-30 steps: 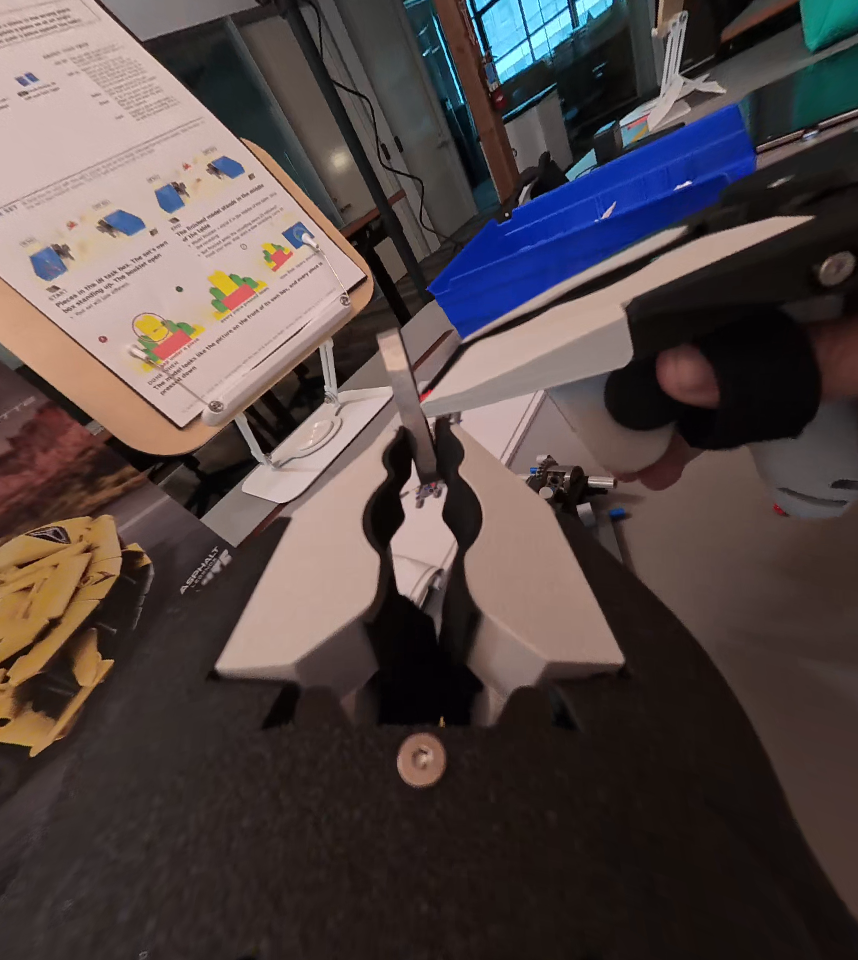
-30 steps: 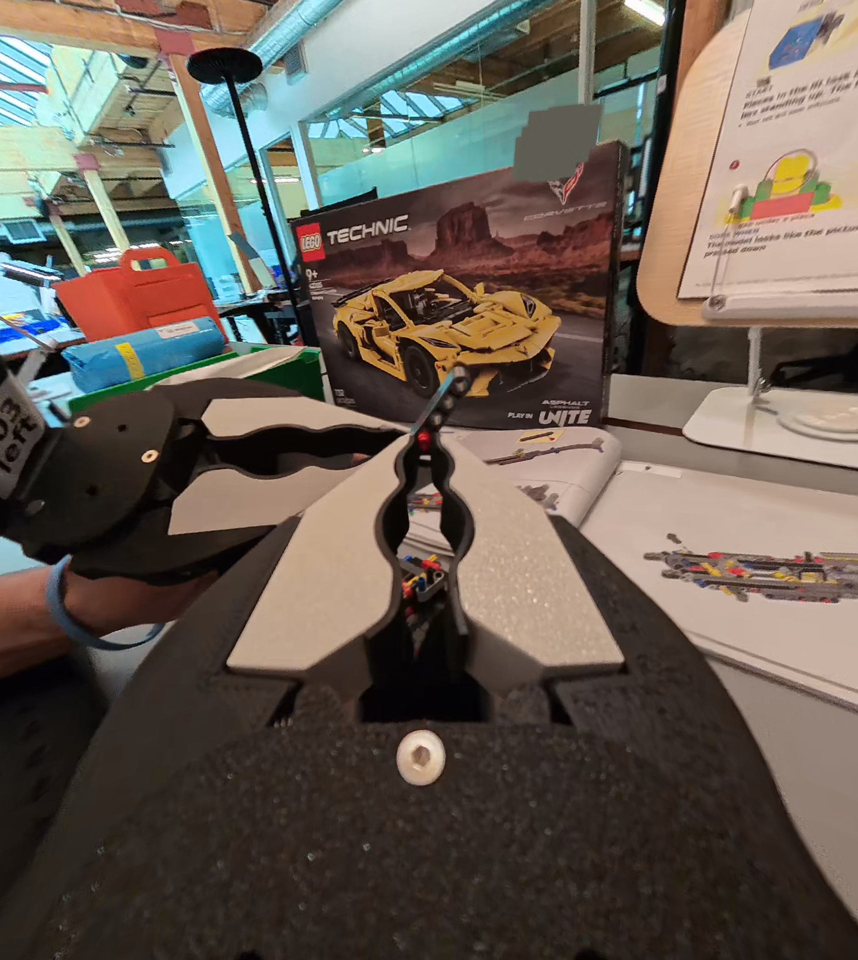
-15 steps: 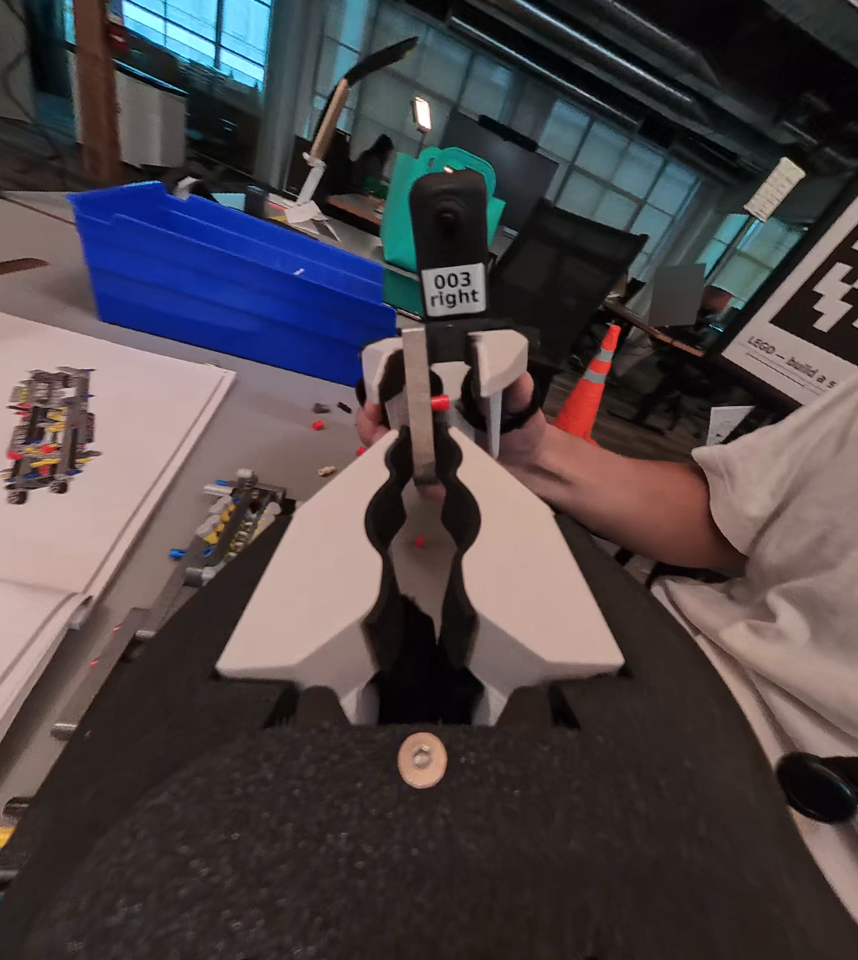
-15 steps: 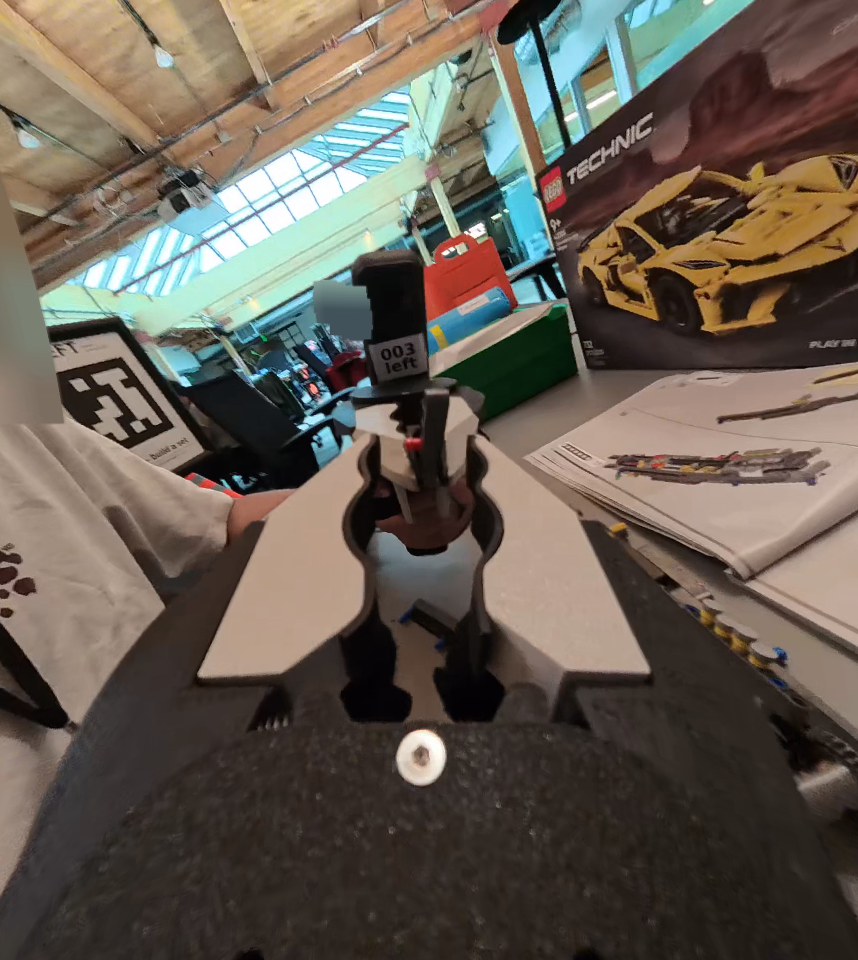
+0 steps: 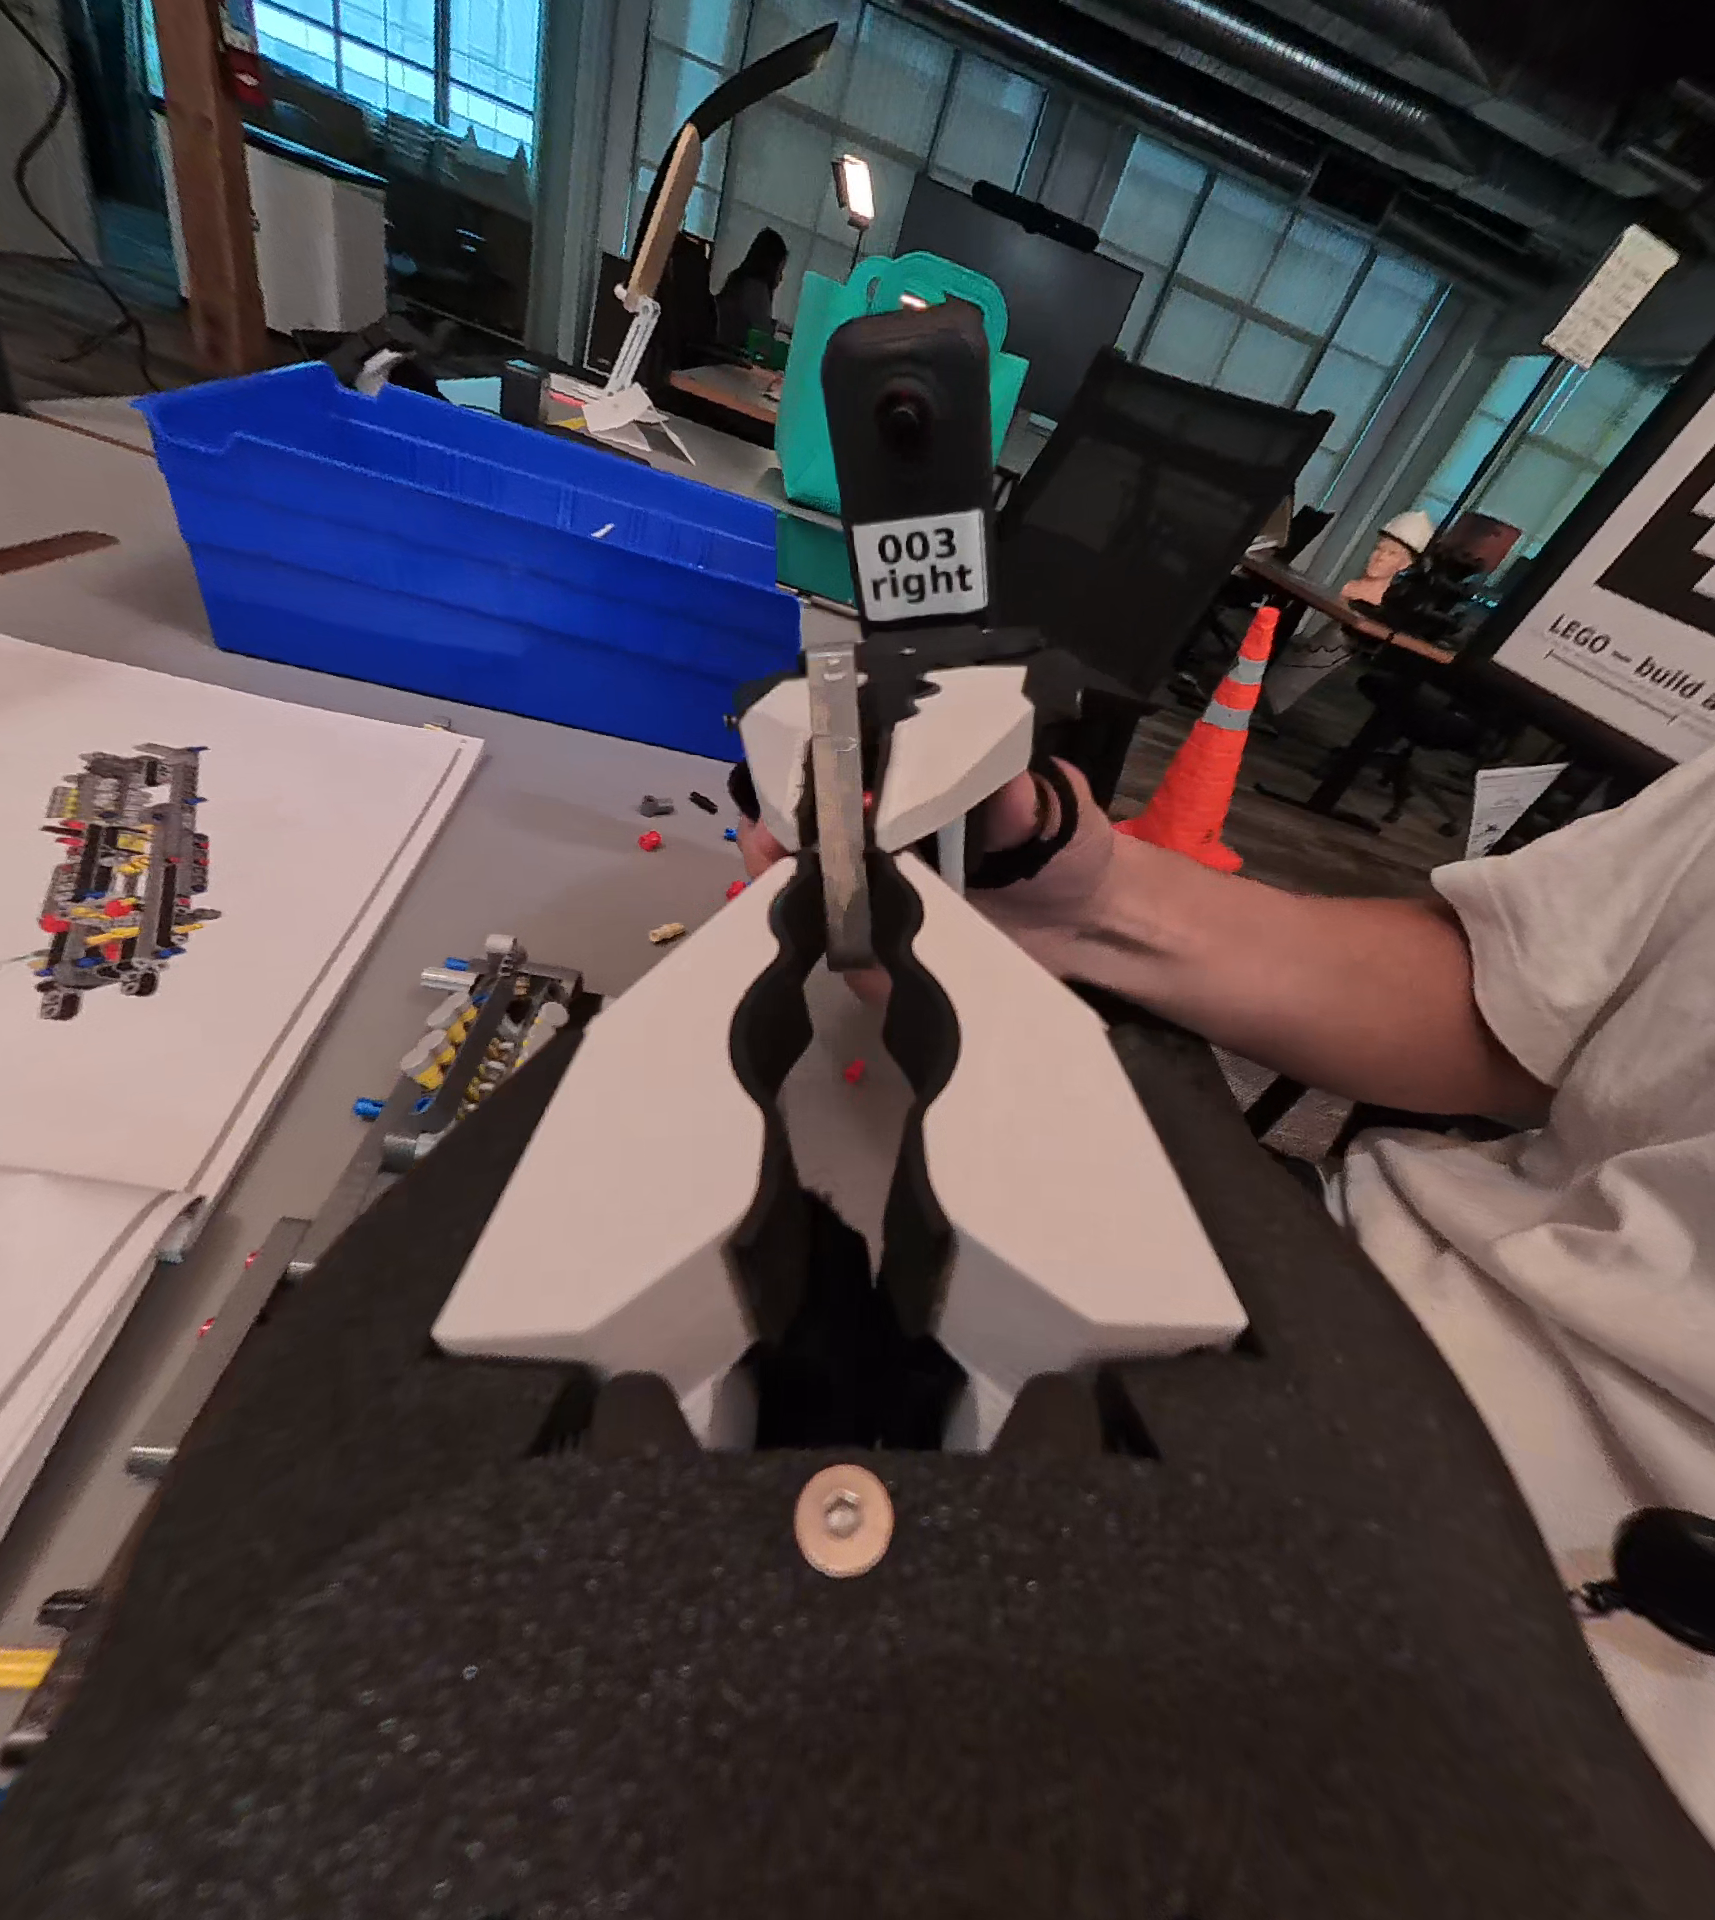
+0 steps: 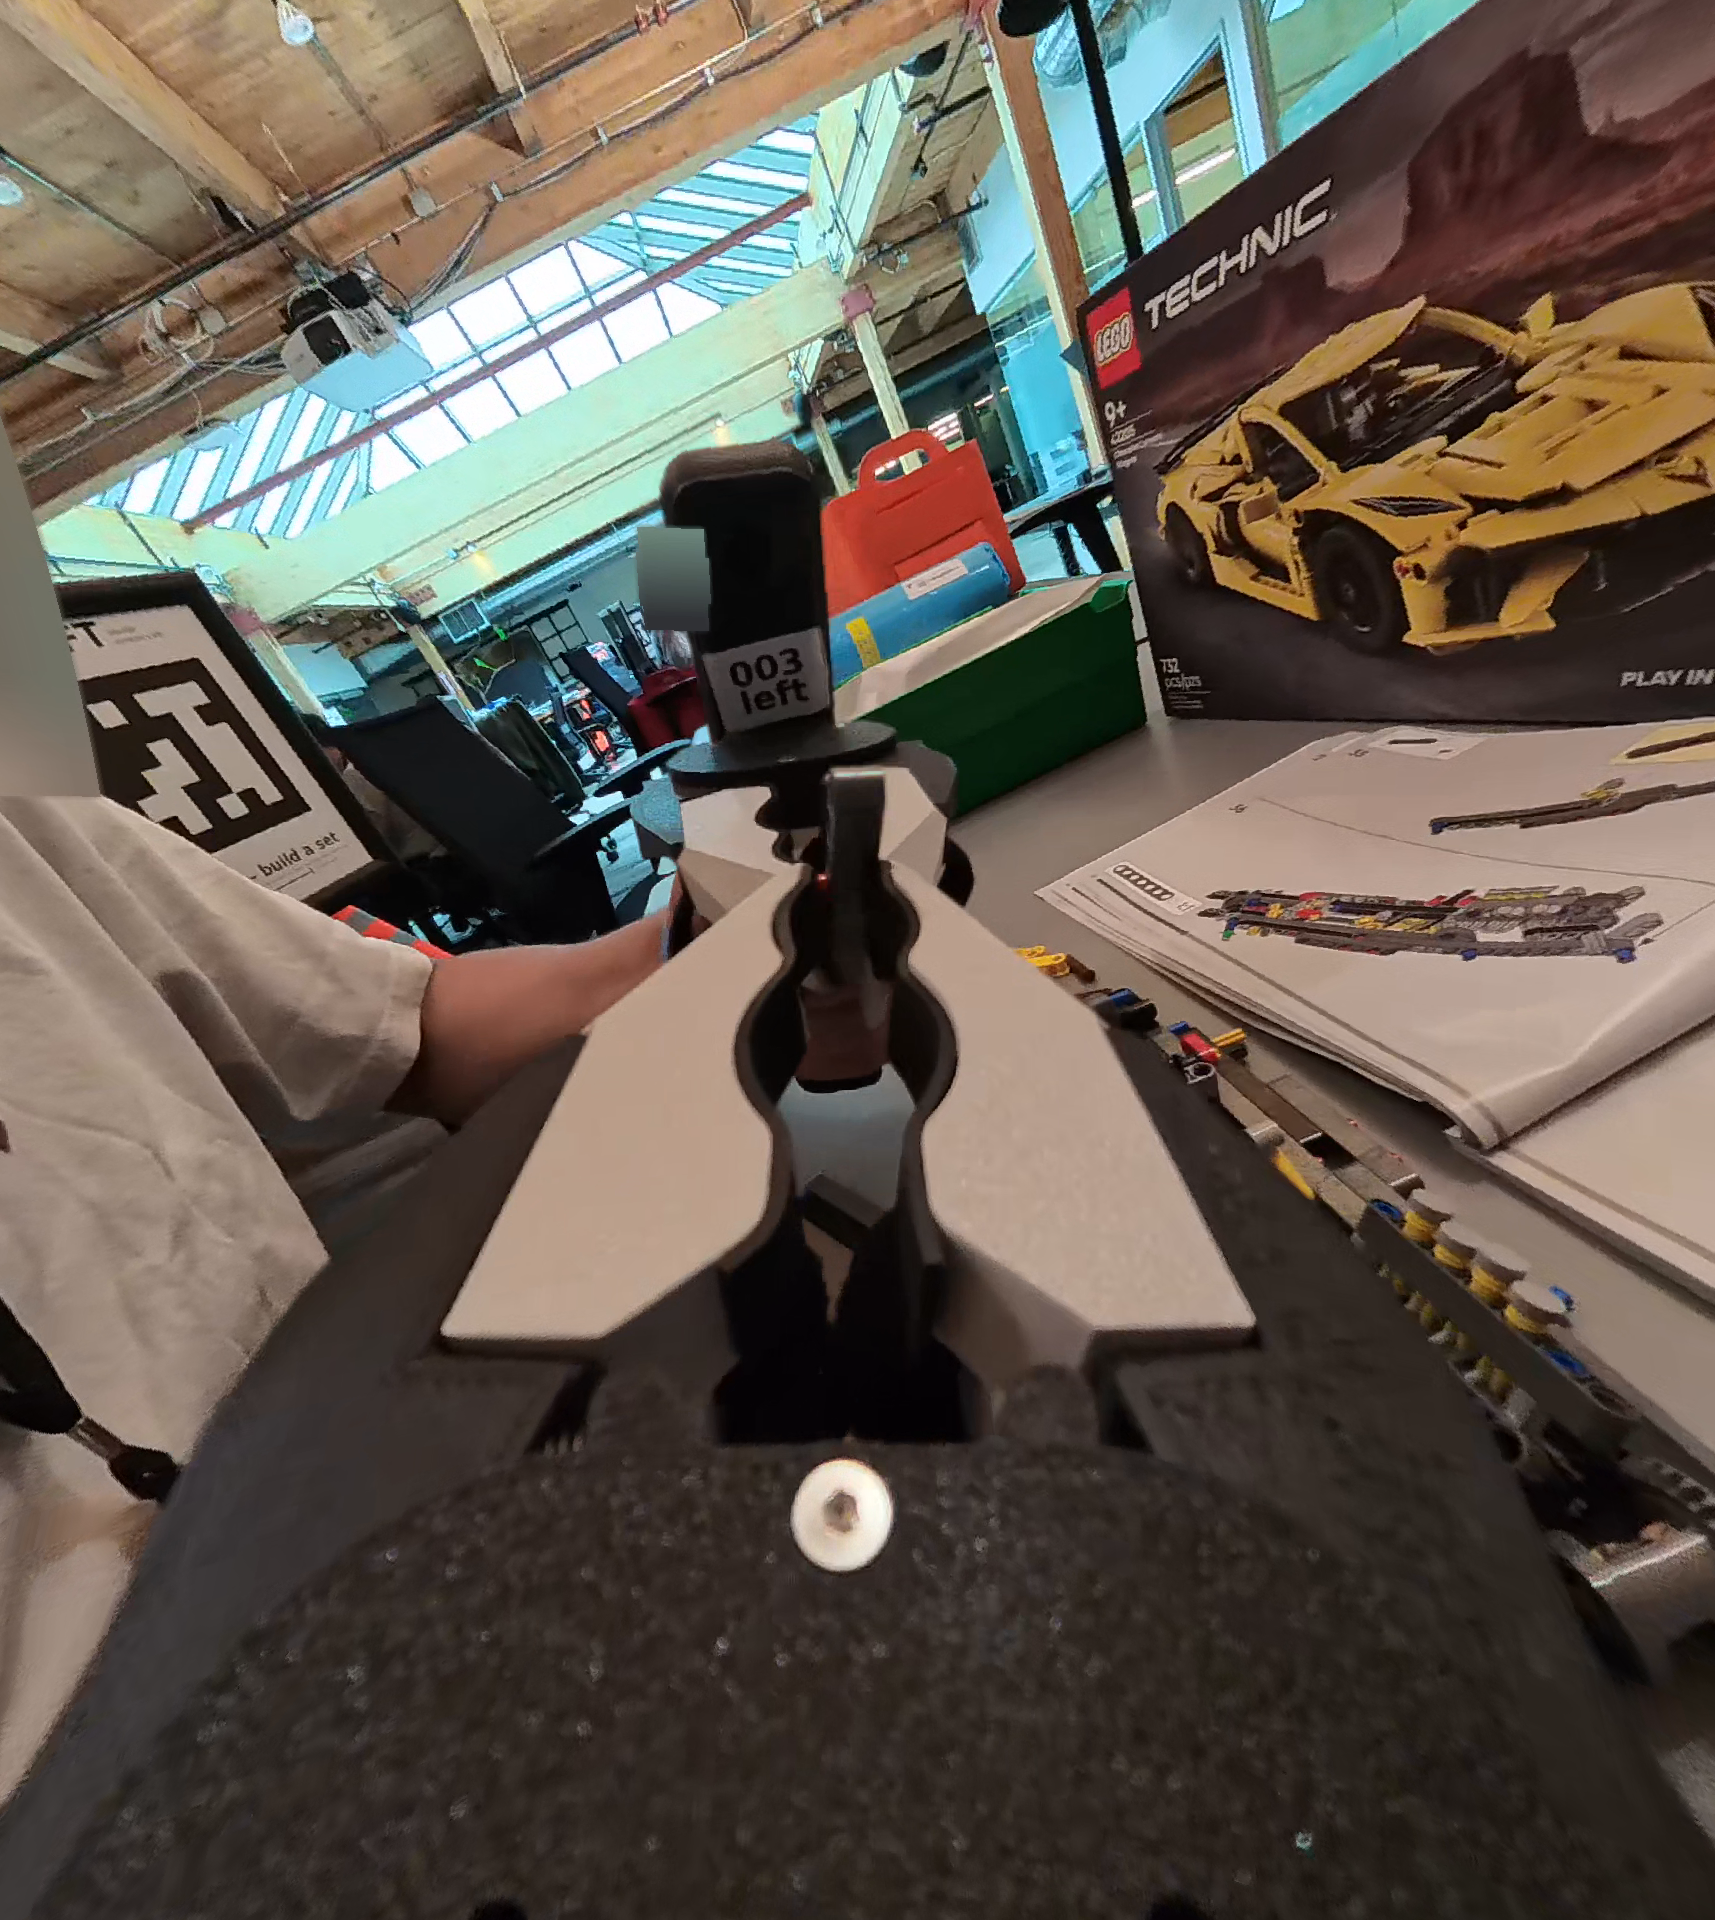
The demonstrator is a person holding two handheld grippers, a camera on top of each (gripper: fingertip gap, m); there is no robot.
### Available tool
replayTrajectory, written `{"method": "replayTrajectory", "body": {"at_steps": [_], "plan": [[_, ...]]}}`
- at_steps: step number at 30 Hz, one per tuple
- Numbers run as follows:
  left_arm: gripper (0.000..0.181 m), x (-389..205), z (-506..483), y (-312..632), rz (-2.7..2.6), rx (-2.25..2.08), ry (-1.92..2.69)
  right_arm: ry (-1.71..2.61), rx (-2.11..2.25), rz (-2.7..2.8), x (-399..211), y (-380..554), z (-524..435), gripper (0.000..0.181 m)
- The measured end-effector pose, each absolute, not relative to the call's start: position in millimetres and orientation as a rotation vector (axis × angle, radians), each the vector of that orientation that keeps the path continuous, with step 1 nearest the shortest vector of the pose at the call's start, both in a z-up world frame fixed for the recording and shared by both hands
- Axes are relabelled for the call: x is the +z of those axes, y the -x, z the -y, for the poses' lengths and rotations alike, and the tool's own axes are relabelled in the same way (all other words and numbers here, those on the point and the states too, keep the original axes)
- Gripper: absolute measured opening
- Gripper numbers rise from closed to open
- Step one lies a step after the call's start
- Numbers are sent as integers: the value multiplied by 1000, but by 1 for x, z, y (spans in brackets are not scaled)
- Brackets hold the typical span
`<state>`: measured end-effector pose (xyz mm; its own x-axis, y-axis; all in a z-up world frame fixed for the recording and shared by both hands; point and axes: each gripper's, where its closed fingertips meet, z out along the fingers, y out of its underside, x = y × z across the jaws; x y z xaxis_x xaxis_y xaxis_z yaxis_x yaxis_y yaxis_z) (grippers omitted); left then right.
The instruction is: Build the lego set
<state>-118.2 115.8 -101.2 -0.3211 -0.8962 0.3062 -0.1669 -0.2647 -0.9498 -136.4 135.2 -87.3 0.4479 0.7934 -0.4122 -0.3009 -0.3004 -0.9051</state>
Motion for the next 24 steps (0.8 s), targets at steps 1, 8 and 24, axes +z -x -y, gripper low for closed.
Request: {"method": "replayTrajectory", "body": {"at_steps": [1,8,24], "plan": [[7,-101,-116,119,-1410,-1640,1334,1507,1144,451,-87,137,-135,8],[7,-113,-125,122,-1399,-1781,1499,1489,1271,303,-84,124,-142,20],[8,-111,-171,137,-1251,-1751,1594,1595,1336,199,-90,128,-188,5]]}}
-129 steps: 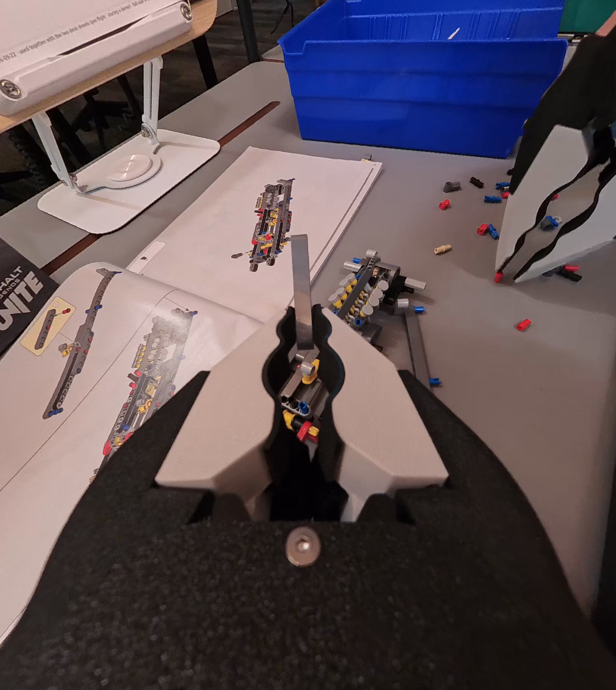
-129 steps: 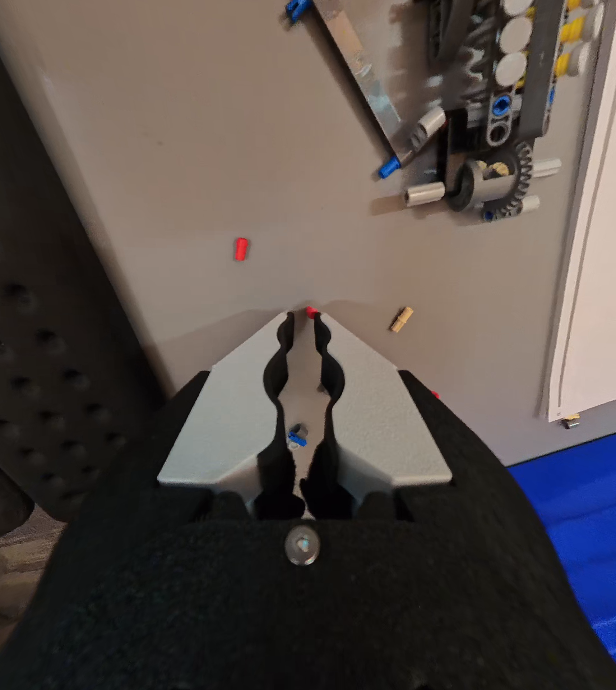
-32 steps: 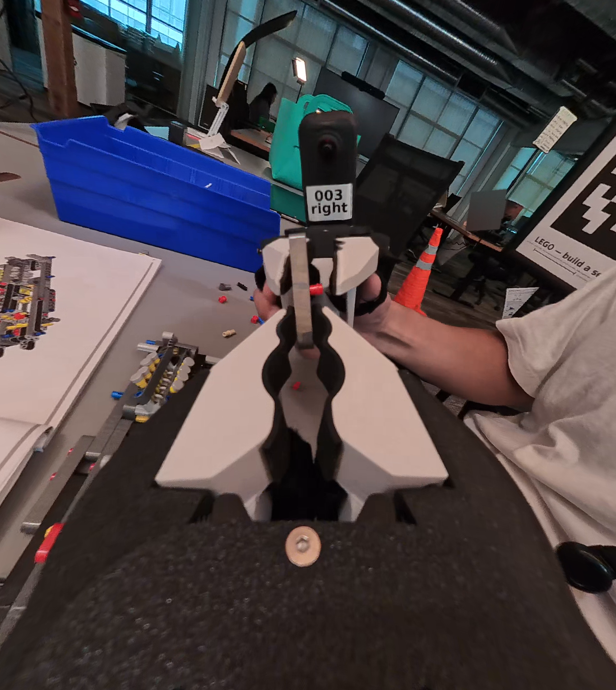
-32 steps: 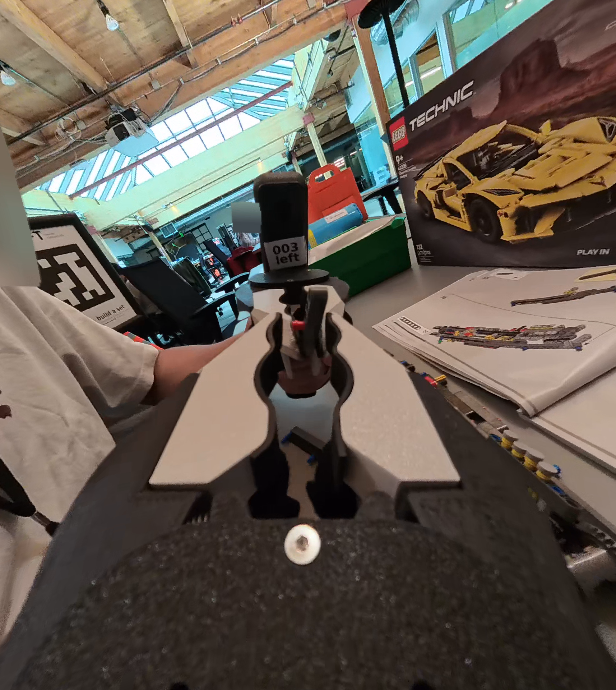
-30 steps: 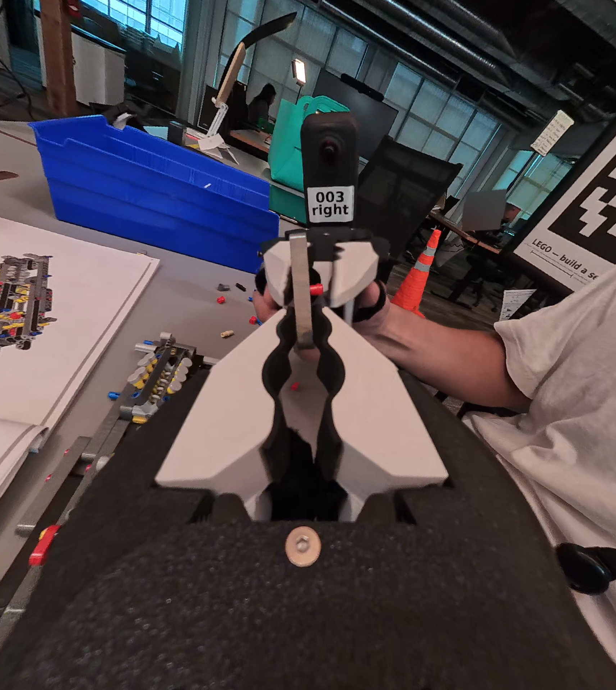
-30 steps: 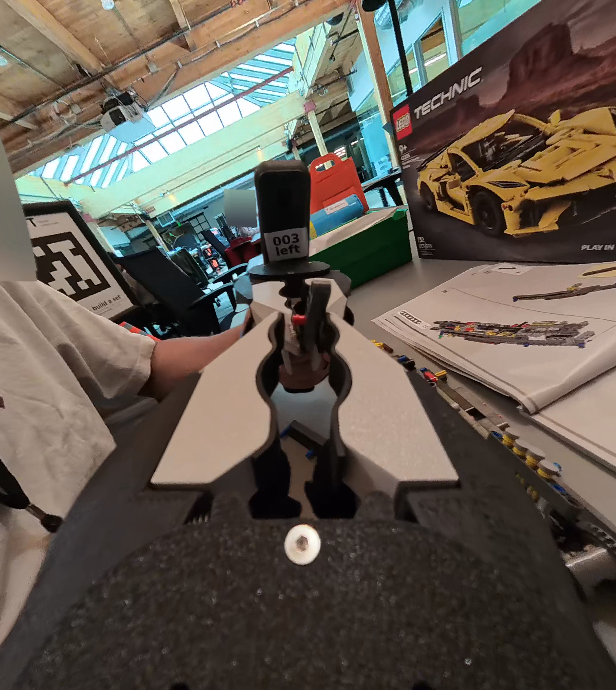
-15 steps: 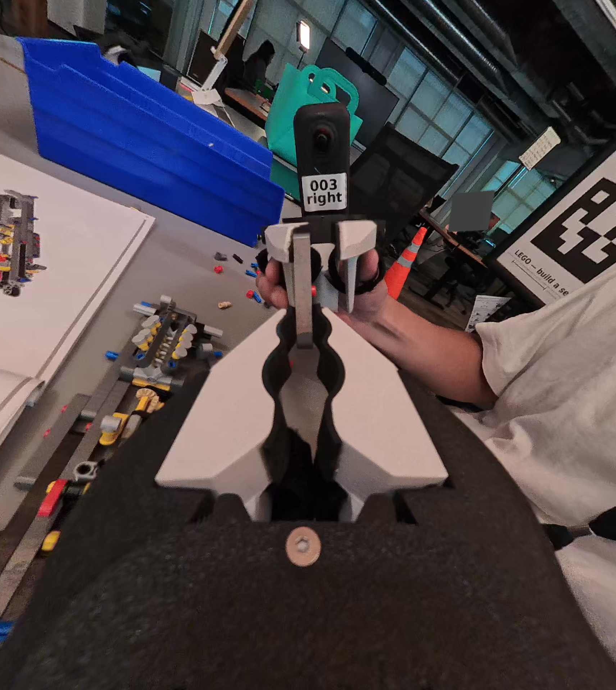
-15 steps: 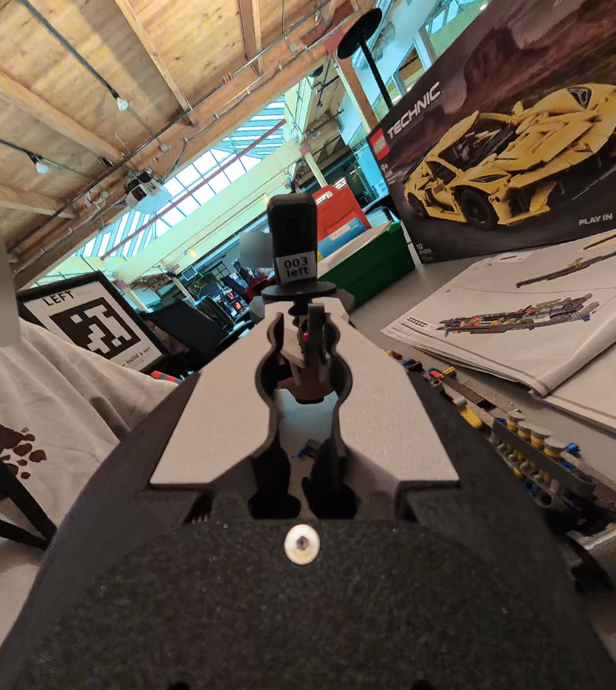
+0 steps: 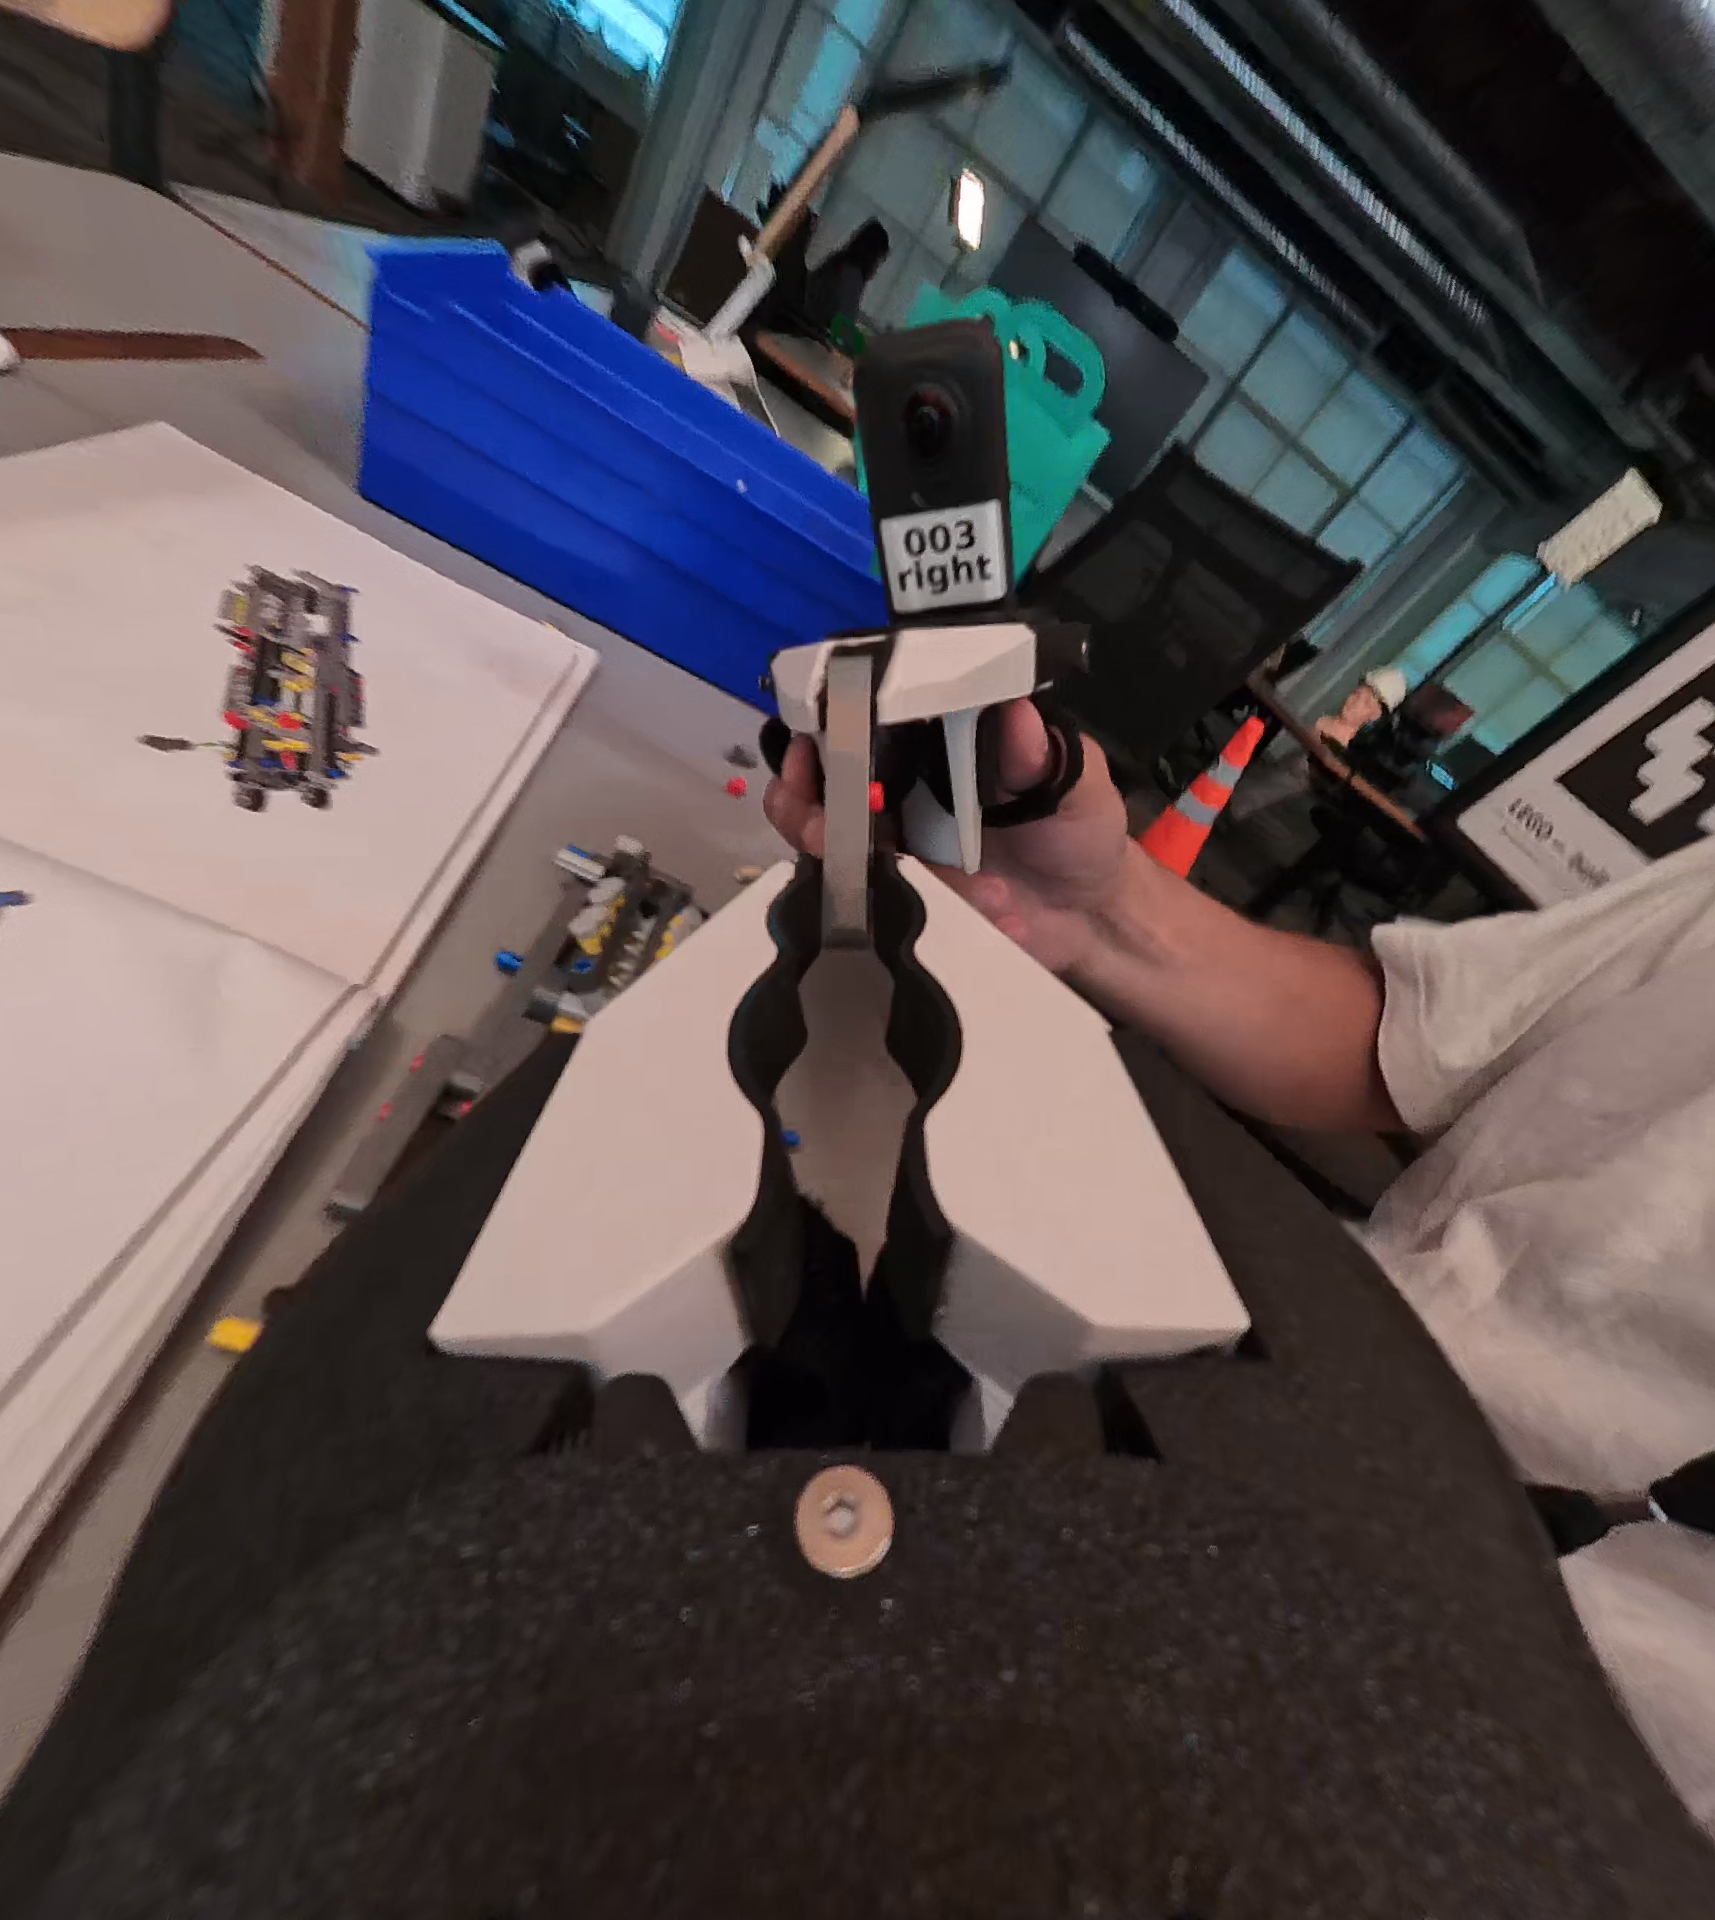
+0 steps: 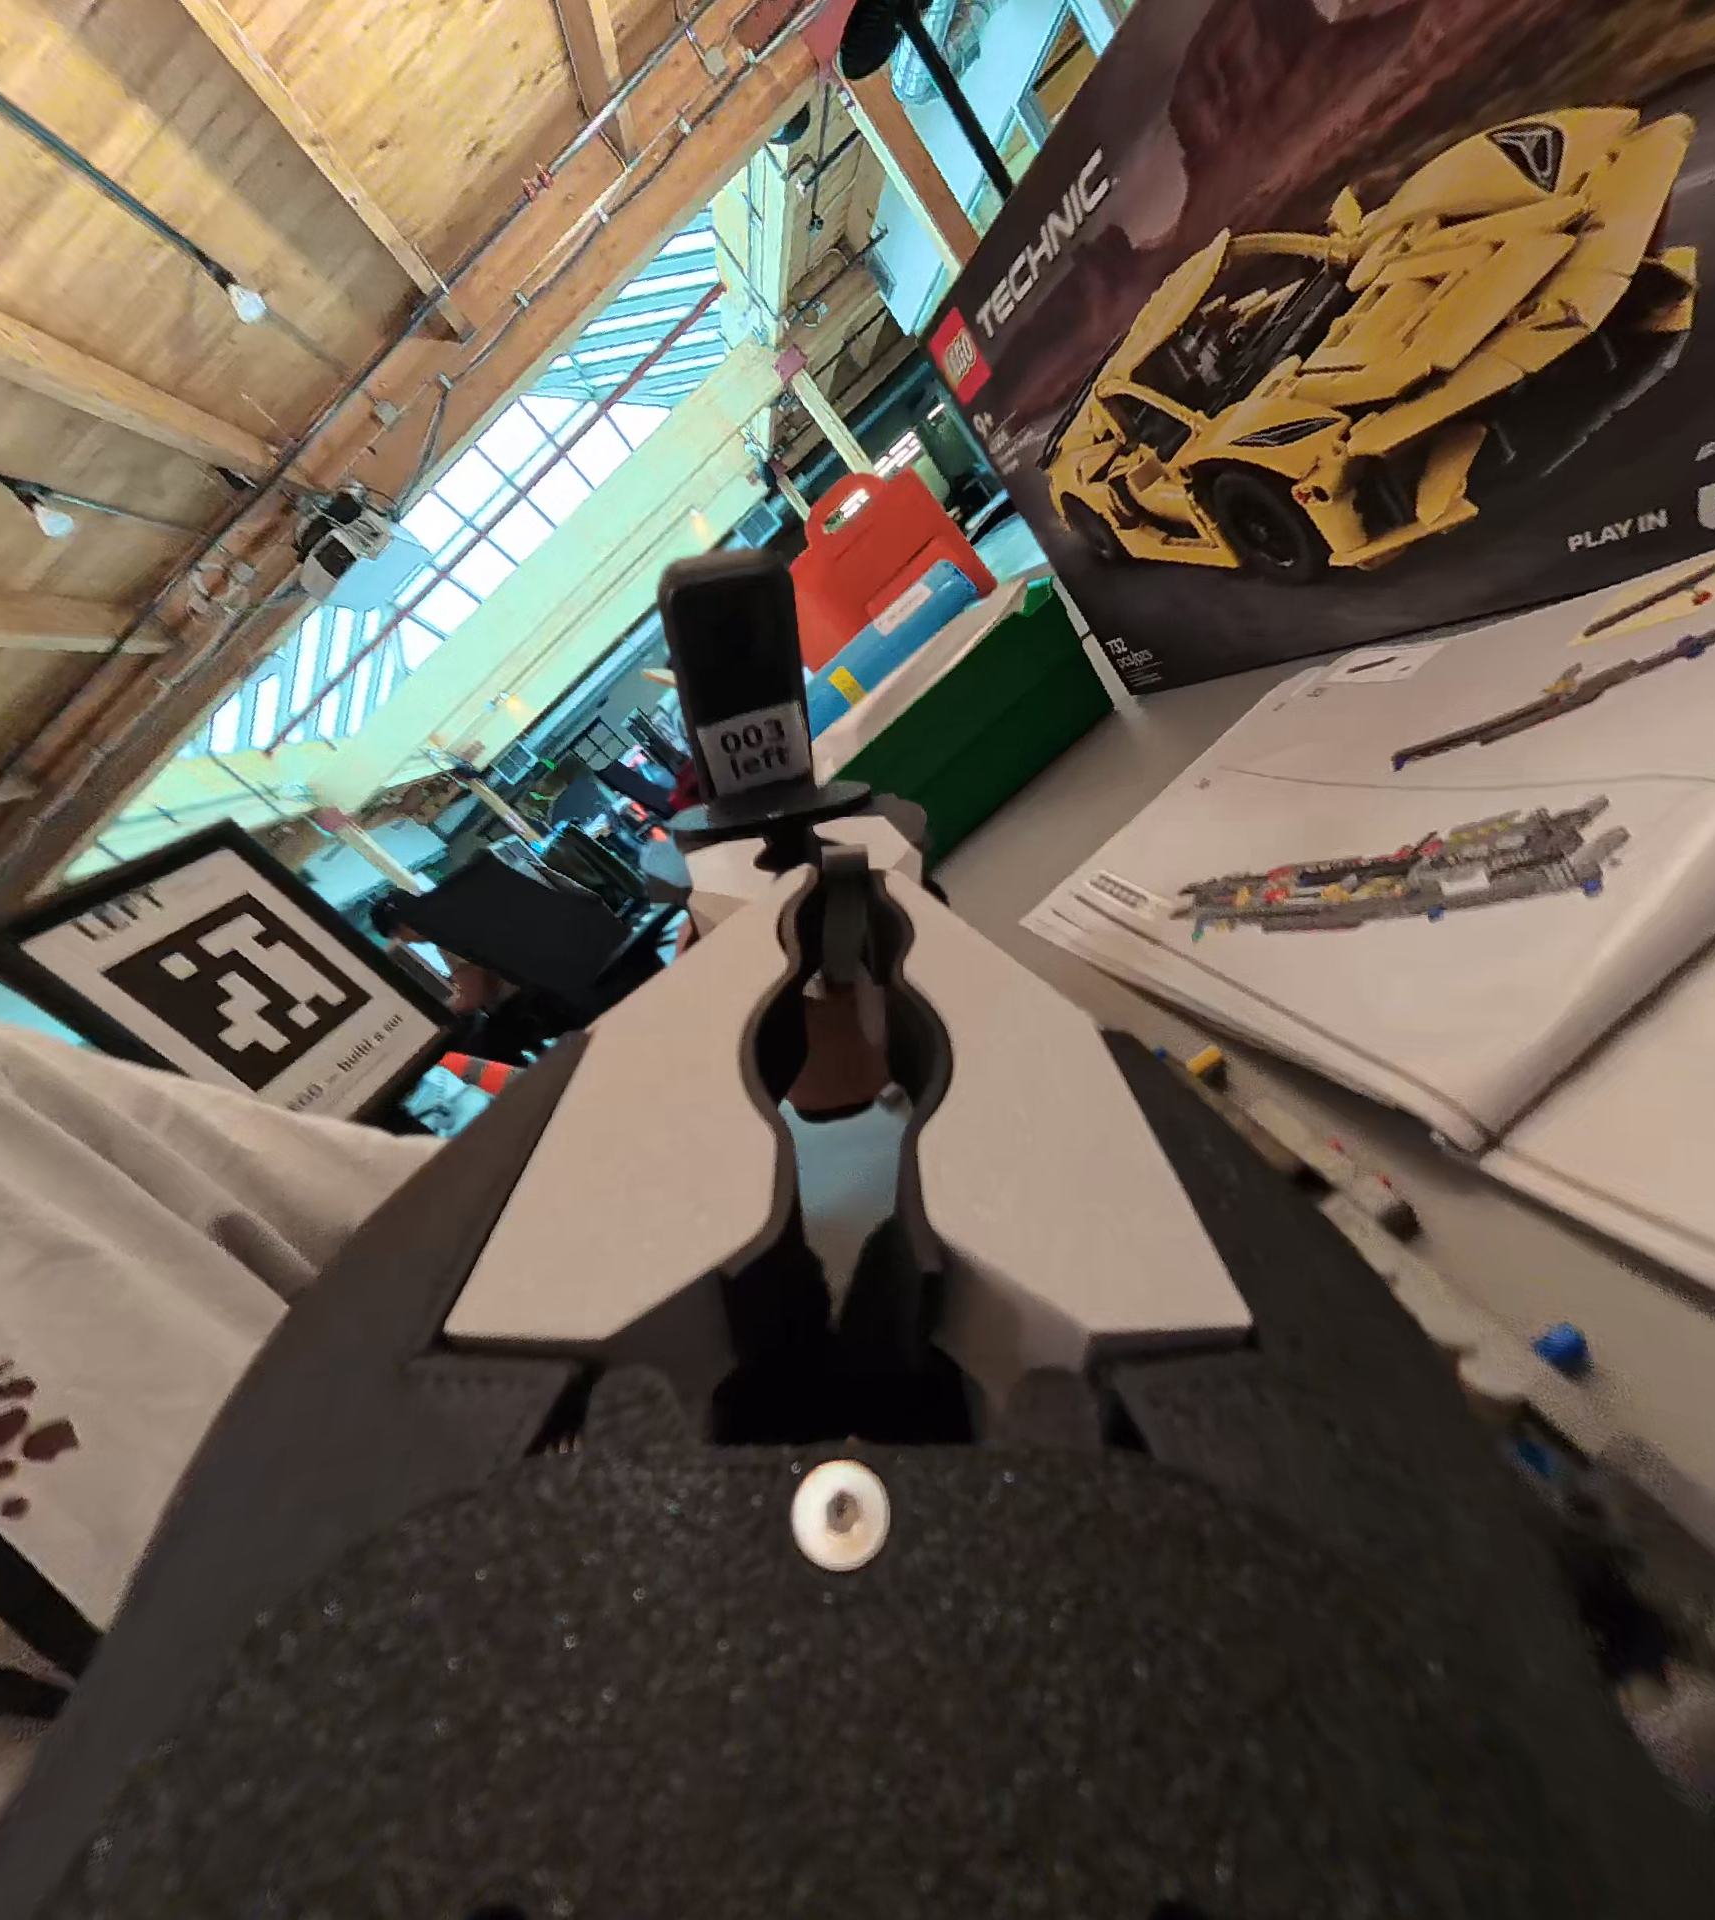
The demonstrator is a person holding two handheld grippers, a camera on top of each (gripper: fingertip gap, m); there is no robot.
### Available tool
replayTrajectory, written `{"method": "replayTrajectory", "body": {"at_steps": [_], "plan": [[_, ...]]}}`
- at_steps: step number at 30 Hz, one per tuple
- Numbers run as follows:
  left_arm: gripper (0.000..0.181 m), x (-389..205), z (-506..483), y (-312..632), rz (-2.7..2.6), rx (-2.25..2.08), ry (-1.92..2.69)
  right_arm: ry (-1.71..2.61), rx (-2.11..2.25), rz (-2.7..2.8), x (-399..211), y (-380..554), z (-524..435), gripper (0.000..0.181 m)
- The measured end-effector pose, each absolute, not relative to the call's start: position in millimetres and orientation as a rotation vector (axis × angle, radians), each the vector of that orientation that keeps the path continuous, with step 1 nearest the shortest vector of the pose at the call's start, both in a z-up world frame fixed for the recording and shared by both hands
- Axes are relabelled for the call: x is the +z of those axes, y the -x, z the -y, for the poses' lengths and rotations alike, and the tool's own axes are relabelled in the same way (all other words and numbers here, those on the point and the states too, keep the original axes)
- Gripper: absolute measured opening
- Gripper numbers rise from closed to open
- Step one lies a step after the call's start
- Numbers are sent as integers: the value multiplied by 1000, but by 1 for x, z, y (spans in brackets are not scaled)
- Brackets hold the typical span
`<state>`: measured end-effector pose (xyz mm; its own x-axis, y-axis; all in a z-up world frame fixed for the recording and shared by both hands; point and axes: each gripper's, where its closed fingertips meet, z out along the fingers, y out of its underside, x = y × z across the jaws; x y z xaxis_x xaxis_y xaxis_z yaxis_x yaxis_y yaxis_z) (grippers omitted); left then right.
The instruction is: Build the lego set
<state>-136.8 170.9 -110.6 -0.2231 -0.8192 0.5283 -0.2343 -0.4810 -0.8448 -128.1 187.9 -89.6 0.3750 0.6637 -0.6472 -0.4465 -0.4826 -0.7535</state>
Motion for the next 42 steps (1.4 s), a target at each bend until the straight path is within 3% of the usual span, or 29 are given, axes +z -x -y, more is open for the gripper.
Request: {"method": "replayTrajectory", "body": {"at_steps": [9,42], "plan": [[18,-100,-235,163,-978,-1713,1635,1388,1533,-80,-78,111,-248,5],[18,-100,-223,158,-1034,-1709,1628,1523,1422,74,-94,135,-229,6]]}}
